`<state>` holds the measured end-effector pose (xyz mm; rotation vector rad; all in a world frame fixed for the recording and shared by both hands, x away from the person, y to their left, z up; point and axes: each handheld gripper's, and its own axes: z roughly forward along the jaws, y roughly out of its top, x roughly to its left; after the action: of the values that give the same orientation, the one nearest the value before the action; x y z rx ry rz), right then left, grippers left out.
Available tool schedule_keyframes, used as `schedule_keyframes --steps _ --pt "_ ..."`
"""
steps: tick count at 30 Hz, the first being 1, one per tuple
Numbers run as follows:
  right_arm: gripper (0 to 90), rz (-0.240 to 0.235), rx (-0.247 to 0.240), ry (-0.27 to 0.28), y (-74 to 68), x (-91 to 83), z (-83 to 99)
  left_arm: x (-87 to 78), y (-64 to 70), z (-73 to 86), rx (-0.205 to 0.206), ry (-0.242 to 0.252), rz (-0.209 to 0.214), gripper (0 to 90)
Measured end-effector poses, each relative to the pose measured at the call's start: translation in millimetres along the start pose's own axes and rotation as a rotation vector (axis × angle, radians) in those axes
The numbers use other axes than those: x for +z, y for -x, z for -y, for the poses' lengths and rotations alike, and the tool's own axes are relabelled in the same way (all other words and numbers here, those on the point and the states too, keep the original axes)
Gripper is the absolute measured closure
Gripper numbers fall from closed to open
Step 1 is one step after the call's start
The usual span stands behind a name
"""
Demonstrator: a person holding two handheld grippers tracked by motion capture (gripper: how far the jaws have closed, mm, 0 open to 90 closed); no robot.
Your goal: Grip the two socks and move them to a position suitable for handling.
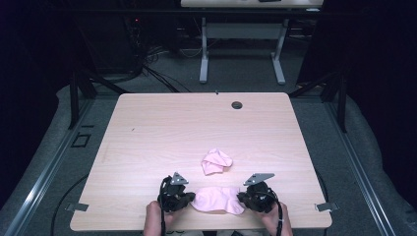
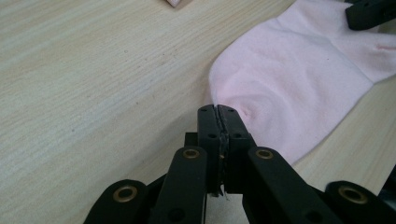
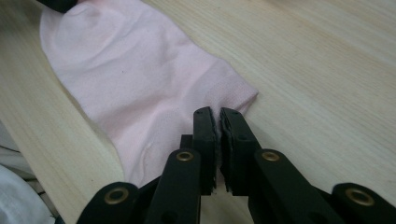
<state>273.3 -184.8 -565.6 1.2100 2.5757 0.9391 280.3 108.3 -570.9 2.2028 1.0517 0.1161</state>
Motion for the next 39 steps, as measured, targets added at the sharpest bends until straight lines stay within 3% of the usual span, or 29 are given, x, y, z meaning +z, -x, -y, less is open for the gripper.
schedule_keyframes --steps 3,5,7,8,9,10,11,13,14,15,16,17,19,21,22,24,29,36,39 --pt "80.9 -0.017 0.004 0.017 6.3 -4.2 2.0 -1.6 0.2 1.3 0.016 0.004 0.0 88.0" --pt "66.4 -0.029 0.012 0.044 8.0 -4.4 2.5 -2.2 0.4 0.5 0.013 0.011 -0.001 68.3" --pt "53.6 -0.04 0.023 0.081 13.3 -9.1 3.3 -7.9 -1.1 -3.1 0.005 0.072 0.002 48.6" --pt "53.6 -0.04 0.023 0.081 13.3 -9.1 3.3 -7.9 -1.1 -3.1 0.005 0.072 0.002 41.4" --pt "45.4 -0.041 0.035 0.108 17.3 -11.7 4.3 -9.9 -2.7 -5.4 0.004 0.085 -0.008 41.4" --pt "37.3 -0.049 0.05 0.137 21.9 -14.1 5.6 -11.0 -4.4 -8.5 0.002 0.09 -0.016 35.5" --pt "25.0 -0.042 0.069 0.168 32.2 -19.3 8.4 -12.7 -8.2 -16.4 0.024 0.092 -0.025 28.3" --pt "17.7 -0.005 0.077 0.183 41.7 -21.0 11.7 -13.4 -9.8 -25.5 0.063 0.093 -0.018 22.5" --pt "14.2 0.008 0.089 0.193 46.5 -20.8 13.7 -13.4 -9.8 -25.5 0.063 0.093 -0.018 17.5" --pt "11.7 0.015 0.102 0.21 50.7 -20.4 15.9 -13.8 -11.4 -35.0 0.102 0.105 -0.007 14.6" --pt "6.7 0.031 0.102 0.216 55.2 -20.4 18.1 -13.8 -11.4 -35.0 0.102 0.105 -0.007 14.3" --pt "1.2 0.057 0.115 0.222 58.9 -19.4 19.8 -12.5 -13.9 -46.0 0.139 0.089 -0.005 12.3" --pt "0.0 0.062 0.122 0.221 62.8 -19.3 21.3 -11.4 -14.4 -51.3 0.147 0.09 -0.009 10.2" --pt "0.0 0.077 0.128 0.238 72.5 -21.0 25.3 -8.3 -15.1 -67.9 0.197 0.074 -0.026 7.8" --pt "0.0 0.077 0.128 0.238 72.5 -21.0 25.3 -8.3 -15.1 -67.9 0.197 0.074 -0.026 7.4" --pt "0.0 0.09 0.139 0.238 79.2 -19.9 28.7 -2.4 -15.5 -82.3 0.22 0.055 -0.018 6.7" --pt "0.2 0.119 0.147 0.236 82.5 -15.5 33.2 6.5 -14.9 -100.2 0.257 0.037 0.004 7.3" --pt "3.2 0.112 0.165 0.251 87.8 -15.9 34.0 17.8 -11.1 -119.8 0.296 0.024 -0.007 9.7" --pt "4.8 0.131 0.146 0.248 84.8 -15.6 34.1 26.8 -7.7 -130.4 0.32 0.005 -0.01 13.6"
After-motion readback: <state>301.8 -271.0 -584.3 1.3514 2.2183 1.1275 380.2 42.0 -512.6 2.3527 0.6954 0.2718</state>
